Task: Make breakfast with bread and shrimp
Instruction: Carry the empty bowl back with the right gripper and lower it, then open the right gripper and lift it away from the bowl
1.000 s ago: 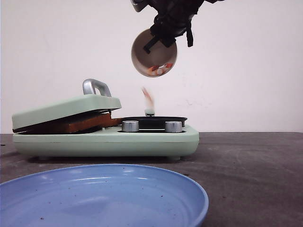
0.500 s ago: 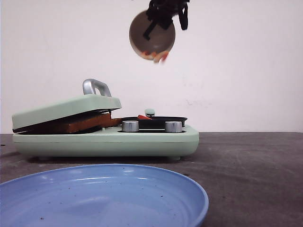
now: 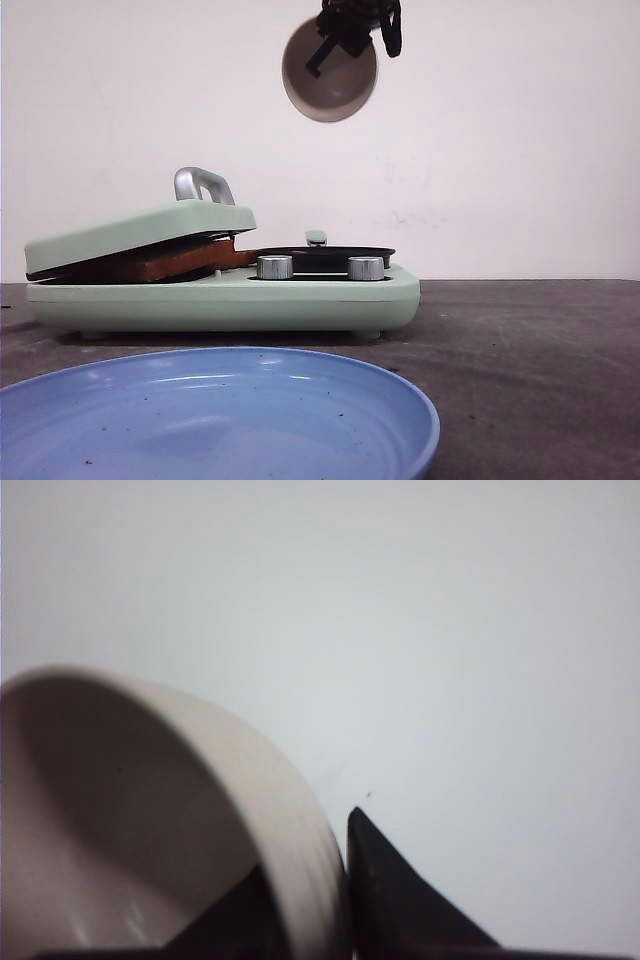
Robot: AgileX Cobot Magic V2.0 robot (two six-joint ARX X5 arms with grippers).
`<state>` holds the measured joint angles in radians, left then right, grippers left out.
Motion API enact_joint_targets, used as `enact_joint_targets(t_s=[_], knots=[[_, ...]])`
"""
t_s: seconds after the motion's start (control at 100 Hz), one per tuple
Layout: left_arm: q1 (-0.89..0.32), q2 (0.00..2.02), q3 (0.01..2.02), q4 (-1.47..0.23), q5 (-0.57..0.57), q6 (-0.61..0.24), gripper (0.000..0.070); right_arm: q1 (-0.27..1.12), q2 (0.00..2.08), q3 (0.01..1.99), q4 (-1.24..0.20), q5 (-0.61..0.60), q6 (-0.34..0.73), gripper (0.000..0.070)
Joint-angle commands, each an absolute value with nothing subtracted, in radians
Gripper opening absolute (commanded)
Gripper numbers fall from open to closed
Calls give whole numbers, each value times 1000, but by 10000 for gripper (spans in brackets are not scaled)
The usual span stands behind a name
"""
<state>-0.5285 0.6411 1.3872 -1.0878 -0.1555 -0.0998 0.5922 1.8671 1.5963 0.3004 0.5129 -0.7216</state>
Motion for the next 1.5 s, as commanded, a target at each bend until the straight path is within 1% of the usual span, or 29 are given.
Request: enact_joint_targets(t_s=[0.0, 0.05, 0.1, 0.2, 0.23, 0.37, 0.43, 0.54, 0.61, 0.73, 0.78, 0.91, 1.1, 1.13, 1.16, 1.18, 1.26, 1.29, 1.31, 1.33, 1.36, 1.45, 1.49], knots=[[-535, 646, 1402, -1068, -156, -106, 10, 572, 1847, 1658, 86, 502, -321, 0], [-535, 646, 1402, -1053, -156, -106, 10, 546, 1824, 1686, -58, 453, -178, 0], [-535, 646, 1402, -1034, -156, -106, 10, 517, 1804, 1704, -176, 400, -61, 0], [-535, 646, 1402, -989, -156, -106, 10, 447, 1750, 1708, -359, 336, 94, 0], [-535, 646, 1402, -976, -156, -106, 10, 423, 1738, 1708, -405, 324, 107, 0], [-535, 646, 1402, -934, -156, -105, 10, 315, 1711, 1705, -592, 292, 105, 0], [-535, 647, 1402, -921, -156, -105, 10, 262, 1710, 1693, -648, 229, 105, 0], [-535, 648, 1402, -905, -156, -106, 10, 165, 1710, 1636, -727, 78, 106, 0], [-535, 648, 1402, -898, -156, -106, 10, 119, 1710, 1576, -744, 8, 105, 0], [-535, 649, 1402, -893, -156, -106, 10, 61, 1710, 1459, -731, -106, 106, 0], [-535, 650, 1402, -891, -156, -108, 10, 46, 1710, 1411, -719, -134, 112, 0], [-535, 662, 1402, -889, -156, -126, 10, 24, 1710, 1284, -656, -130, 141, 0], [-535, 681, 1402, -889, -148, -128, 10, 2, 1711, 1142, -550, -130, 147, 2], [-535, 684, 1402, -889, -145, -130, 10, -2, 1711, 1135, -546, -127, 147, 30], [-535, 688, 1402, -889, -142, -134, 10, -5, 1711, 1135, -545, -125, 147, 99], [-535, 691, 1402, -889, -137, -138, 10, -6, 1711, 1135, -543, -122, 147, 163], [-535, 702, 1402, -889, -124, -147, 10, -16, 1709, 1137, -532, -124, 150, 457], [-535, 707, 1402, -889, -123, -147, 10, -21, 1707, 1139, -533, -123, 150, 544], [-535, 710, 1402, -889, -123, -147, 10, -25, 1705, 1139, -535, -123, 150, 582], [-535, 713, 1402, -889, -123, -147, 10, -27, 1704, 1139, -536, -124, 150, 605], [-535, 715, 1402, -889, -123, -146, 10, -31, 1699, 1139, -542, -124, 150, 620], [-535, 722, 1402, -889, -123, -139, 10, -43, 1668, 1139, -566, -125, 150, 618], [-535, 727, 1401, -890, -123, -134, 10, -45, 1644, 1139, -571, -127, 150, 600]])
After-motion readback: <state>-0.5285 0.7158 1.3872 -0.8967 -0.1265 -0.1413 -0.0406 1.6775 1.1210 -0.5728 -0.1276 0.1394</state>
